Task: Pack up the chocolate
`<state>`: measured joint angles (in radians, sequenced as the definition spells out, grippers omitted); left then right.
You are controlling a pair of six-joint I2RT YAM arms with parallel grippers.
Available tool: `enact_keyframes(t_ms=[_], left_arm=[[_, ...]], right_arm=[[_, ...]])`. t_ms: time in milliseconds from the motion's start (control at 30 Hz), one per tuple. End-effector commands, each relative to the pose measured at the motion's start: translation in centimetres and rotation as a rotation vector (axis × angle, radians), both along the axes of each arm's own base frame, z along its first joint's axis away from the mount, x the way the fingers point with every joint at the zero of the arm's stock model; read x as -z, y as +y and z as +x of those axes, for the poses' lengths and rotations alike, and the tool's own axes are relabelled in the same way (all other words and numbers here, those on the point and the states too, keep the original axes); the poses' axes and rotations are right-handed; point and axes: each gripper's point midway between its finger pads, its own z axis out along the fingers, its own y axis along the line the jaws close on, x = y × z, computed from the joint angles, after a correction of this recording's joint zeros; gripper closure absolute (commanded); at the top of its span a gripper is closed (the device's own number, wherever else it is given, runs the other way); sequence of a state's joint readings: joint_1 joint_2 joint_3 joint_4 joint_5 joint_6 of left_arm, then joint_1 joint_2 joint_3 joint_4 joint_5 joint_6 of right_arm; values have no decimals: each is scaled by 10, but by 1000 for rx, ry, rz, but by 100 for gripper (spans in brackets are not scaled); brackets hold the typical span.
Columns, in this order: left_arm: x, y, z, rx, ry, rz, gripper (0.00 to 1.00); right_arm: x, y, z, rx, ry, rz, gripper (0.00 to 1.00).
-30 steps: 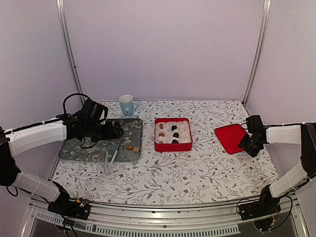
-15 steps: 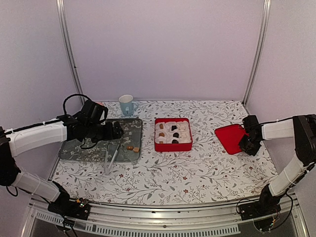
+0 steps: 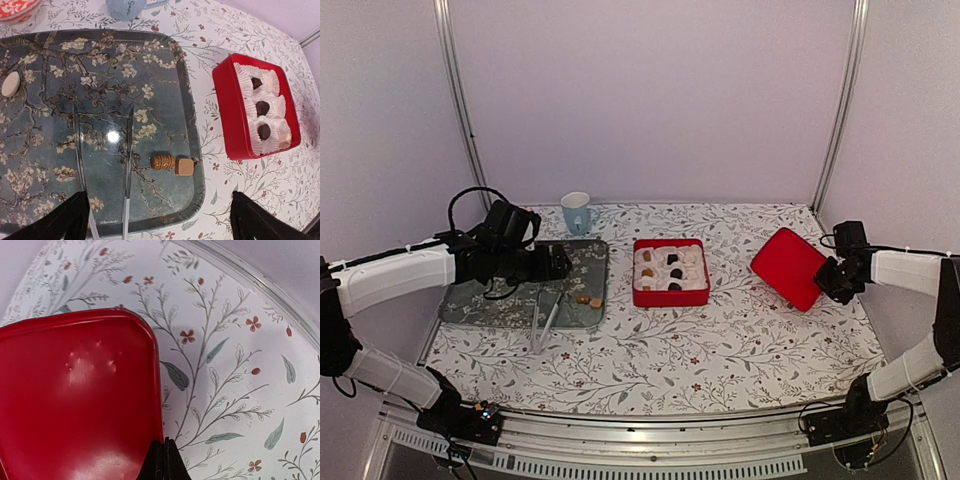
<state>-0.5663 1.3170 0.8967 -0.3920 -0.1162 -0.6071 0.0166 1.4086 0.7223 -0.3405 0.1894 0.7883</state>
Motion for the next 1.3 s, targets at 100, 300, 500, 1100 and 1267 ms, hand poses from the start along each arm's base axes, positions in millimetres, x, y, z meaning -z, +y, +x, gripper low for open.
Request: enact_keyframes(t_ms=[100,300,500,1100,1267], left_arm=[[-39,-32,9,107,-122,-56,1],[-82,-61,-1,244,-317,-78,1],[-125,-100,-36,481,-623,-55,1],[-118,-184,-182,1142,-1082,716,1],[-121,-207,-194,1231,-1111,821,4]], right_arm=[[-86,28,29,-240,-328,18,100],[-141,85,28,-600,-567,108,100],[-164,141,3,-933,-600,270,100],[-108,234,-80,-1261,-223,450,100],[-89,248,-94,-1296,-109,458,100]])
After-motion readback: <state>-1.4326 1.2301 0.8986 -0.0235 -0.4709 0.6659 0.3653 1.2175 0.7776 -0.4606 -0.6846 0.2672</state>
